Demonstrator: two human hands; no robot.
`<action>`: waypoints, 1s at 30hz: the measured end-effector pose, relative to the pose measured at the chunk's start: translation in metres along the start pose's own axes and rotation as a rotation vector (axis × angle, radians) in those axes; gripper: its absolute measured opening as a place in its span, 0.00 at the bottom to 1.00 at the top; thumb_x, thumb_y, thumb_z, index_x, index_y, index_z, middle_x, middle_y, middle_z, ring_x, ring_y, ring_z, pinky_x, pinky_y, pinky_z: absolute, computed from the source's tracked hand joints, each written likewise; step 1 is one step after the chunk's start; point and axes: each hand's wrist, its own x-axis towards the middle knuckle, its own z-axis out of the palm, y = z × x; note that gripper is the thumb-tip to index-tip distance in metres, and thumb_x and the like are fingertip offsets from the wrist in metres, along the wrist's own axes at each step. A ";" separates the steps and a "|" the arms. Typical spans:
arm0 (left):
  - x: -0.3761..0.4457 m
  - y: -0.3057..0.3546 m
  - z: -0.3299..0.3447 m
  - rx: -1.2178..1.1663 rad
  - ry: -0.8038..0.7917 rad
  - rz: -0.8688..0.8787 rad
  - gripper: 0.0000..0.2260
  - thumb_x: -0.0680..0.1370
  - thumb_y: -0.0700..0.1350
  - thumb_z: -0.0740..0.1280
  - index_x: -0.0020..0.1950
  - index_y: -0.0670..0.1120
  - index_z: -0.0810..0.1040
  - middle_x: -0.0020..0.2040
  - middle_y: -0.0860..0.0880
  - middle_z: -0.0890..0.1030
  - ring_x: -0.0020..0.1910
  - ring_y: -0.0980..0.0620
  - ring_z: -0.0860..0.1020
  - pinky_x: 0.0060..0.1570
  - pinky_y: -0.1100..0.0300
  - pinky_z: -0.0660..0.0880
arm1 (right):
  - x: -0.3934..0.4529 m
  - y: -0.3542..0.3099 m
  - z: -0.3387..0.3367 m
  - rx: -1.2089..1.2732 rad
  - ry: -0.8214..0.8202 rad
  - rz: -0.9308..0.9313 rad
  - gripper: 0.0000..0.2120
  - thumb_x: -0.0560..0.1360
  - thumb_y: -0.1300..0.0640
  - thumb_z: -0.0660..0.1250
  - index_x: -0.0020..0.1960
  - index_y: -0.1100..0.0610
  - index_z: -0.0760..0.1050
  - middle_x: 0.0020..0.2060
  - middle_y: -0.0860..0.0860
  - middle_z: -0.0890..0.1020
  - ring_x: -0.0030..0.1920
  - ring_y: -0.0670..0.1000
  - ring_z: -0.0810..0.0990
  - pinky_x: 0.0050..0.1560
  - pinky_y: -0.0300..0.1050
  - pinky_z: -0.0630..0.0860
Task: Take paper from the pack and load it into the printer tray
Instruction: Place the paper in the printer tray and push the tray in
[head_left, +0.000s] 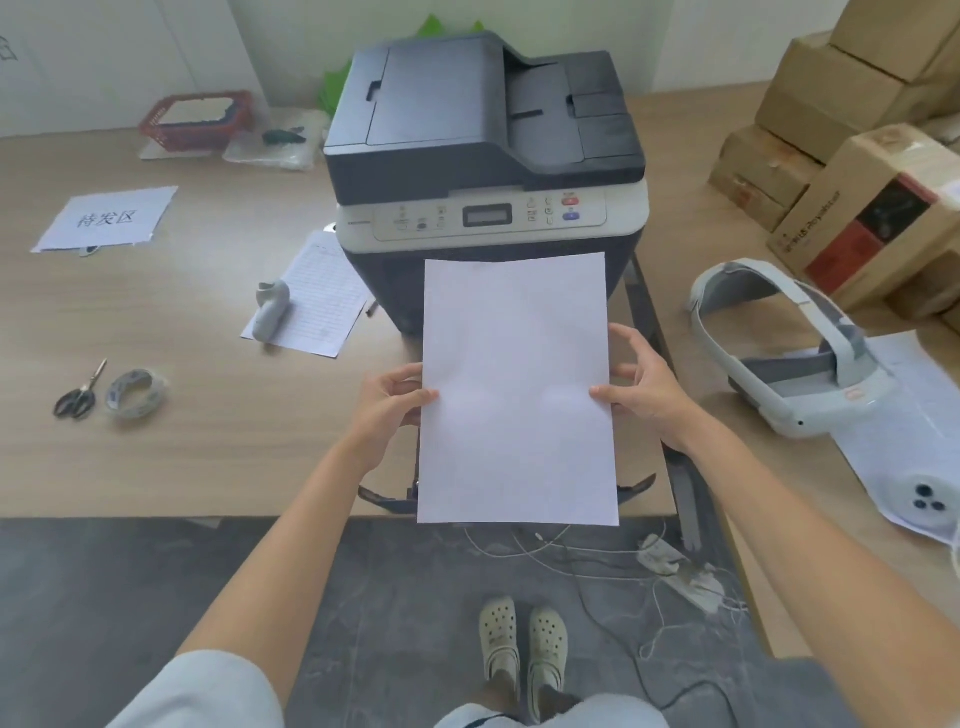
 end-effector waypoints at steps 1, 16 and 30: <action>0.000 -0.004 0.001 0.001 0.000 -0.013 0.12 0.73 0.33 0.67 0.52 0.46 0.80 0.37 0.53 0.86 0.34 0.54 0.83 0.32 0.64 0.78 | 0.000 0.004 0.000 -0.009 -0.002 0.016 0.32 0.71 0.65 0.71 0.64 0.40 0.60 0.52 0.47 0.77 0.51 0.47 0.79 0.40 0.40 0.82; 0.035 -0.056 -0.004 0.099 0.053 -0.245 0.15 0.73 0.35 0.68 0.59 0.39 0.77 0.45 0.42 0.82 0.32 0.53 0.80 0.29 0.66 0.76 | 0.042 0.050 0.025 -0.152 0.044 0.314 0.30 0.72 0.66 0.68 0.70 0.53 0.62 0.49 0.47 0.76 0.40 0.43 0.76 0.30 0.33 0.74; 0.116 -0.044 0.000 0.124 0.062 -0.314 0.09 0.74 0.33 0.65 0.50 0.45 0.77 0.39 0.49 0.81 0.35 0.52 0.79 0.33 0.64 0.76 | 0.116 0.042 0.030 -0.181 0.163 0.349 0.27 0.73 0.68 0.66 0.69 0.59 0.63 0.58 0.59 0.77 0.48 0.52 0.74 0.46 0.43 0.74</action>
